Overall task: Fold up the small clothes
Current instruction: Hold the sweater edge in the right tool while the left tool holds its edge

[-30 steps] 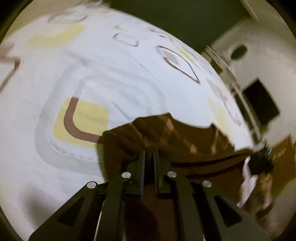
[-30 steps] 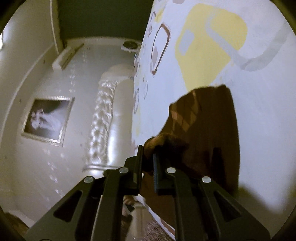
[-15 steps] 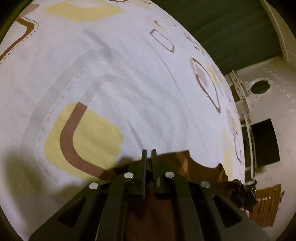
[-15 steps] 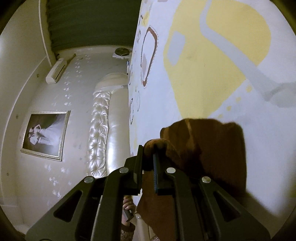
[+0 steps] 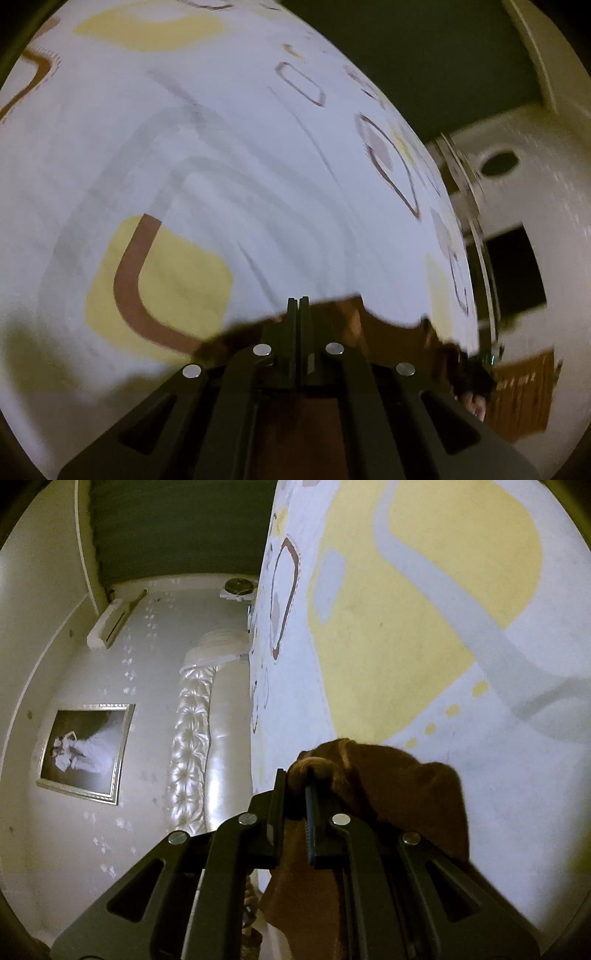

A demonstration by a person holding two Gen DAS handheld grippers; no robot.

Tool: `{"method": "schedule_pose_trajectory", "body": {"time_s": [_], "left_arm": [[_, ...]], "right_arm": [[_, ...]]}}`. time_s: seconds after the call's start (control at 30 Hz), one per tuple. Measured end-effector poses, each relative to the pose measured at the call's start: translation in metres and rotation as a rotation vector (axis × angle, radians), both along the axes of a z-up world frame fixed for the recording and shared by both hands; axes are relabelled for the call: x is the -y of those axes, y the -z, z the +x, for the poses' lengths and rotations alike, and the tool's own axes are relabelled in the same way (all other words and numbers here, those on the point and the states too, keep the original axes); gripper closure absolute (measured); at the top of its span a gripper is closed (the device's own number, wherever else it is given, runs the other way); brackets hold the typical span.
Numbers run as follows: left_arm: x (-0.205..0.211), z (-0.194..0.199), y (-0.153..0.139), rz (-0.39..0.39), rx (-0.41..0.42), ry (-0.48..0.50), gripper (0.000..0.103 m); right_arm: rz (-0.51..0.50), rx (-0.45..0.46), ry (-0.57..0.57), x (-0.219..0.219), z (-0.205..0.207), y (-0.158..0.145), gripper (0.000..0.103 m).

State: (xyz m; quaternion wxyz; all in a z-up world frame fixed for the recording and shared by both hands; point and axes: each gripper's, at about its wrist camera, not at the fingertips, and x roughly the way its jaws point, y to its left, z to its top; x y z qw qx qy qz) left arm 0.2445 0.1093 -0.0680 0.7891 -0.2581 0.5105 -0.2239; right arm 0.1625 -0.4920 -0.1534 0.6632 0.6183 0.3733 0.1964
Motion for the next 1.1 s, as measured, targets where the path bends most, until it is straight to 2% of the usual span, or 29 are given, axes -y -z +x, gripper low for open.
{"method": "schedule_pose_trajectory", "body": {"time_s": [0.07,0.13,0.2,0.27,0.3,0.43,0.47,0.5,0.57,0.7,0.87,1.1], "left_arm": [[-0.003,-0.01,-0.006,0.014,0.037,0.039,0.097],[-0.008,-0.017,-0.01,-0.021,0.059,0.058,0.083],[-0.01,-0.021,-0.013,-0.045,0.078,0.067,0.057],[-0.006,-0.024,-0.016,-0.052,0.098,0.088,0.05],[-0.003,-0.024,-0.016,-0.048,0.102,0.097,0.05],[0.012,-0.019,-0.008,-0.019,0.081,0.128,0.049],[0.015,-0.018,-0.006,-0.007,0.072,0.132,0.053],[0.019,-0.017,-0.004,0.015,0.071,0.136,0.071],[0.026,-0.017,-0.001,0.048,0.065,0.159,0.098],[0.033,-0.022,-0.009,0.116,0.127,0.161,0.099],[0.018,-0.01,-0.021,0.063,0.163,0.075,0.099],[0.024,0.012,0.015,0.183,0.055,0.031,0.098]], "right_arm": [[-0.002,0.002,-0.004,0.0,0.0,0.0,0.094],[-0.004,0.0,-0.006,0.0,0.001,0.001,0.094],[-0.002,0.0,-0.006,0.0,0.0,0.002,0.094],[-0.005,-0.003,-0.005,-0.002,0.0,0.003,0.094],[-0.005,-0.004,-0.004,-0.002,0.002,0.003,0.094],[-0.006,-0.008,-0.002,-0.002,0.002,0.003,0.094],[-0.006,-0.008,-0.002,-0.001,0.002,0.003,0.094],[-0.007,-0.008,-0.003,-0.001,0.002,0.003,0.094],[-0.01,-0.006,-0.005,-0.001,0.001,0.003,0.094],[-0.021,0.001,-0.005,-0.002,0.0,0.0,0.094],[-0.059,0.049,0.001,-0.002,0.001,-0.014,0.094],[-0.063,-0.004,0.026,-0.003,0.007,0.004,0.094]]}}
